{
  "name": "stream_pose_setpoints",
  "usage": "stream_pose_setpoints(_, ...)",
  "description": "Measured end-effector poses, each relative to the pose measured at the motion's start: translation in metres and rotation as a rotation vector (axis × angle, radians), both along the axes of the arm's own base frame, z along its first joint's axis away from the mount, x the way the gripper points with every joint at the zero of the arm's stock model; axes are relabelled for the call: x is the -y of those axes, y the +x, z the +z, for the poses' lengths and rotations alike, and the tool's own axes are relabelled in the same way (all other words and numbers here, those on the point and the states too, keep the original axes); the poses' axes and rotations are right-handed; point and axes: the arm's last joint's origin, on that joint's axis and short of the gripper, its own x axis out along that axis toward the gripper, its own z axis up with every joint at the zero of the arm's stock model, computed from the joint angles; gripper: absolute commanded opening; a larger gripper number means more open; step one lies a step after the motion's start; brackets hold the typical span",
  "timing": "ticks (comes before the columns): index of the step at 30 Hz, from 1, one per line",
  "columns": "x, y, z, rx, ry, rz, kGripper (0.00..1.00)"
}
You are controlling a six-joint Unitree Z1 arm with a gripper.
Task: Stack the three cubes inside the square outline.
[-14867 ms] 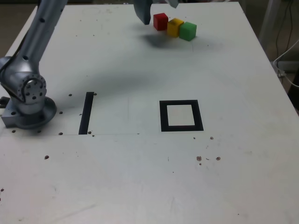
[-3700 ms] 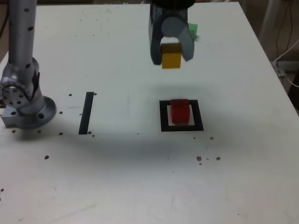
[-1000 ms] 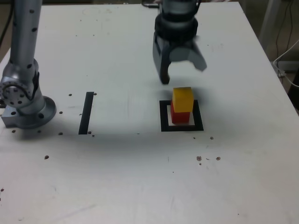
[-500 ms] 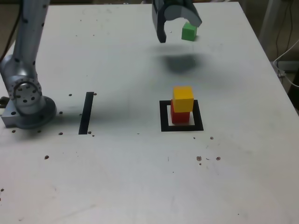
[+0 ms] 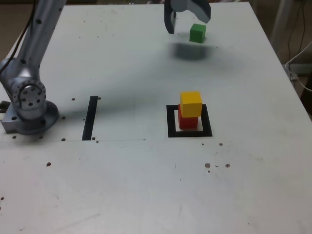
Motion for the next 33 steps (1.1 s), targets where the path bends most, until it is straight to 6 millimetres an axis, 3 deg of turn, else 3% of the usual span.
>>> stream_pose_setpoints(7, -0.02, 0.01, -0.009, -0.007, -0.015, -0.037, 0.95)
stream_pose_setpoints(23, -0.041, 0.034, -0.039, -0.008, -0.029, -0.039, 0.87)
stream_pose_setpoints(28, -0.045, 0.039, -0.045, -0.013, -0.034, -0.034, 0.72)
stream_pose_setpoints(33, -0.047, 0.04, -0.046, -0.018, -0.021, -0.017, 0.43)
